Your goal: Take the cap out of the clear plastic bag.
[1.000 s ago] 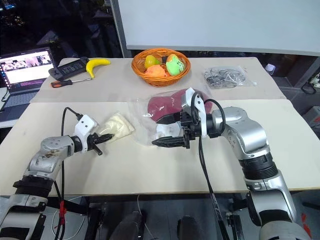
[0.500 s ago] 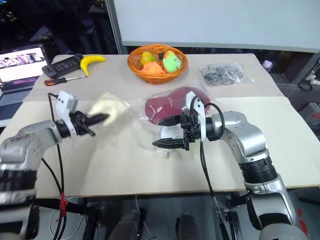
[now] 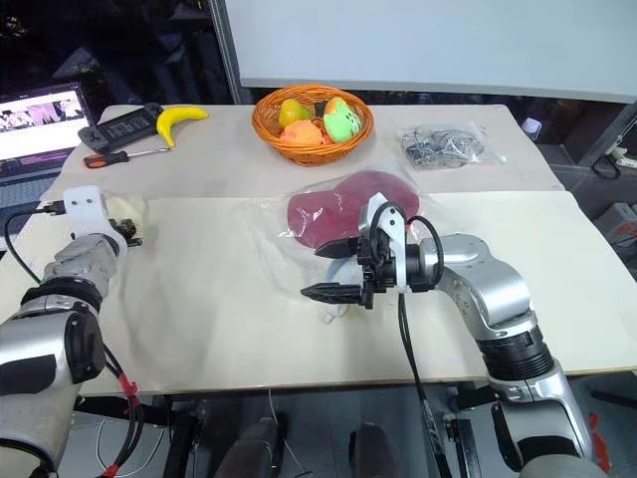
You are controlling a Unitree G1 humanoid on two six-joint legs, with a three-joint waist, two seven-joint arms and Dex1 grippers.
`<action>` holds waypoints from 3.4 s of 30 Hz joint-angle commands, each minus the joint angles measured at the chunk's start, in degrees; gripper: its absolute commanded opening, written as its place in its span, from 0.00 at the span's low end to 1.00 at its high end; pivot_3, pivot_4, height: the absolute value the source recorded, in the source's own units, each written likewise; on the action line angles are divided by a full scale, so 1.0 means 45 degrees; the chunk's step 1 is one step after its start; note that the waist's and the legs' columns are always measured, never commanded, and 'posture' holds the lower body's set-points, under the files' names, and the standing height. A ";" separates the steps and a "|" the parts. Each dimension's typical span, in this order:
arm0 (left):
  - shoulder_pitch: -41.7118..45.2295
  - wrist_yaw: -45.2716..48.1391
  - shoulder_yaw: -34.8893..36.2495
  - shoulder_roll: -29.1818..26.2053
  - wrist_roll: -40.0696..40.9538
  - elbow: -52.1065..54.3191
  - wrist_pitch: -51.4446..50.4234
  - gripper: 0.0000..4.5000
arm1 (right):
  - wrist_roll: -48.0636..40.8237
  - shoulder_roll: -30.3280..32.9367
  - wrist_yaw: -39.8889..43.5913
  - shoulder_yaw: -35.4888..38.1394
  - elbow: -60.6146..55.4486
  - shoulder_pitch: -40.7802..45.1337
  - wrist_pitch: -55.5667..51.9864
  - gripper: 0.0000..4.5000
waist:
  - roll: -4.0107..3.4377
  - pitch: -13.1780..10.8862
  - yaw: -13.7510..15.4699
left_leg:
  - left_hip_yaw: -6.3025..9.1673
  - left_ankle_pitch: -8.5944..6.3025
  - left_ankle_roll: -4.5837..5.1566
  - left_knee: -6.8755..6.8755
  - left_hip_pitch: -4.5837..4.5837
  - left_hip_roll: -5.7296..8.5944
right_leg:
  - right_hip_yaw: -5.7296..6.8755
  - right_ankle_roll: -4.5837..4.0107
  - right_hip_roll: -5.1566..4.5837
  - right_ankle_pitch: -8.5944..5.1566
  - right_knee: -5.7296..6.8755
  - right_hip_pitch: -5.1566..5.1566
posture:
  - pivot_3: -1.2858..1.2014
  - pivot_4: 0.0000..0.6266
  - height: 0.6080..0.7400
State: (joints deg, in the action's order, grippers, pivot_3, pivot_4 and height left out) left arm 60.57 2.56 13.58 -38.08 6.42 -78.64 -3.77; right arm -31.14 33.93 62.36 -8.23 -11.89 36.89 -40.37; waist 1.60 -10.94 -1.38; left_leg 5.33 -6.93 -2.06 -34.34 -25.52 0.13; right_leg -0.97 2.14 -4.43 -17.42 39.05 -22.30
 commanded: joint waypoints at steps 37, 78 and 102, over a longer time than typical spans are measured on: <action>-1.2053 1.1679 0.4499 -0.5528 1.3563 2.5662 -1.1756 0.99 | 0.4943 0.2668 0.4743 -0.2740 0.3684 0.2822 0.5891 1.00 | -0.0031 -0.0061 -0.0230 | -0.0259 0.0016 -0.0006 0.0092 0.0273 -0.0208 | -0.0196 -0.0015 0.0109 -0.0040 -0.0040 0.0139 | 0.52 0.24 1.00; -1.0687 0.9476 0.2493 -0.5217 1.3506 2.5337 -1.0955 1.00 | 0.7247 0.2495 0.4861 -0.3391 0.3448 0.0664 0.5428 0.13 | 0.0029 -0.0025 -0.0161 | -0.0295 -0.0034 -0.0047 0.0095 0.0334 -0.0250 | -0.0249 -0.0036 0.0161 -0.0029 -0.0067 0.0200 | 0.52 0.24 1.00; -1.0627 0.9276 0.2161 -0.4815 1.3166 2.5276 -1.0828 1.00 | 0.6671 -0.1836 -0.8878 0.1280 1.5113 0.8536 0.5593 0.13 | 0.0028 -0.0043 -0.0188 | -0.0353 -0.0043 -0.0050 0.0101 0.0182 -0.0270 | -0.0318 -0.0130 0.0199 0.0036 -0.0036 -0.0006 | 0.52 0.24 1.00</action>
State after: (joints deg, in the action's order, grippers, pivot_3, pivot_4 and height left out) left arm 12.67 44.58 22.55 -60.01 65.37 34.10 -53.52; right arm -5.30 25.03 34.28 -3.24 49.64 72.68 -20.67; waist 1.73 -11.13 -2.23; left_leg 3.71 -7.13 -2.29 -33.86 -24.80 -1.08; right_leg -2.43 1.56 -3.55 -17.25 38.87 -22.43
